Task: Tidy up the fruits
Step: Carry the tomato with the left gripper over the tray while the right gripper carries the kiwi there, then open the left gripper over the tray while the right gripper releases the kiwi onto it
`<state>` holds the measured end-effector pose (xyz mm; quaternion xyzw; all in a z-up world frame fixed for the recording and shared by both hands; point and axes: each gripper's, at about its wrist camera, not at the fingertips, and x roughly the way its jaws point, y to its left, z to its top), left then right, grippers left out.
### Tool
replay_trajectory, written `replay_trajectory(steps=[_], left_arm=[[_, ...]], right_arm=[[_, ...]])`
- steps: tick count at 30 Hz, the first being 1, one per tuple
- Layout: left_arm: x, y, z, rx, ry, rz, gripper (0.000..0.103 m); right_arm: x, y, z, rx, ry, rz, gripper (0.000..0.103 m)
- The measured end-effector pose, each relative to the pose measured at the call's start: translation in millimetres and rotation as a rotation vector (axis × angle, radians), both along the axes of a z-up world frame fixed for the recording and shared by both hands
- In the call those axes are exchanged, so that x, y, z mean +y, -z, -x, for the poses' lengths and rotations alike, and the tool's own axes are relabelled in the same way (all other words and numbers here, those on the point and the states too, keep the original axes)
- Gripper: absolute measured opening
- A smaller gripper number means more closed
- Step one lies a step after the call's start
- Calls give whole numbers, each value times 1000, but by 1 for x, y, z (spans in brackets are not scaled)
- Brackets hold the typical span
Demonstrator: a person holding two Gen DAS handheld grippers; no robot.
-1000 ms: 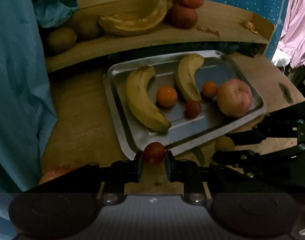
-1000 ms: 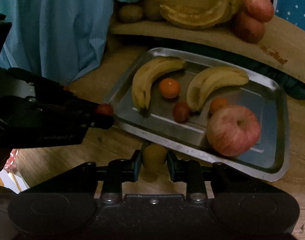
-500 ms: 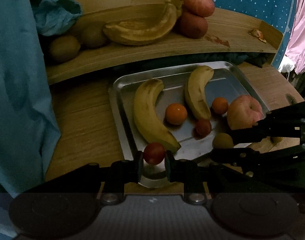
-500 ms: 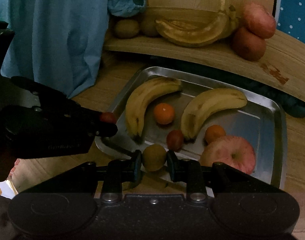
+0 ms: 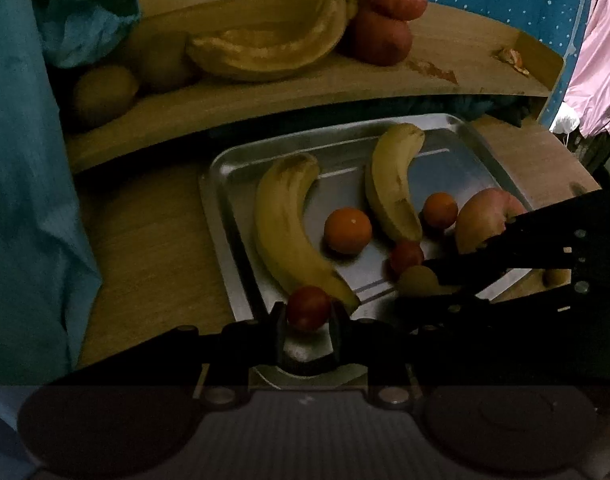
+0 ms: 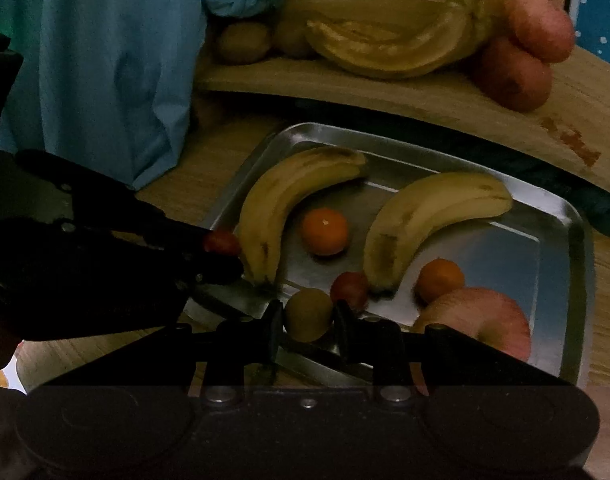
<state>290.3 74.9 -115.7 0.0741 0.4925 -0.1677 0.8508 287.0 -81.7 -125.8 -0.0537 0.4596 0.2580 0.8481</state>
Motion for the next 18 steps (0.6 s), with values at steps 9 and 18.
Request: replay_trajectory(steps=[9, 18], left_arm=[[2, 5, -3, 31, -5, 5, 25], [1, 3, -3, 30, -10, 1, 26]], right_arm=[[5, 4, -5, 26, -18, 7, 29], [4, 3, -4, 23, -14, 12, 32]])
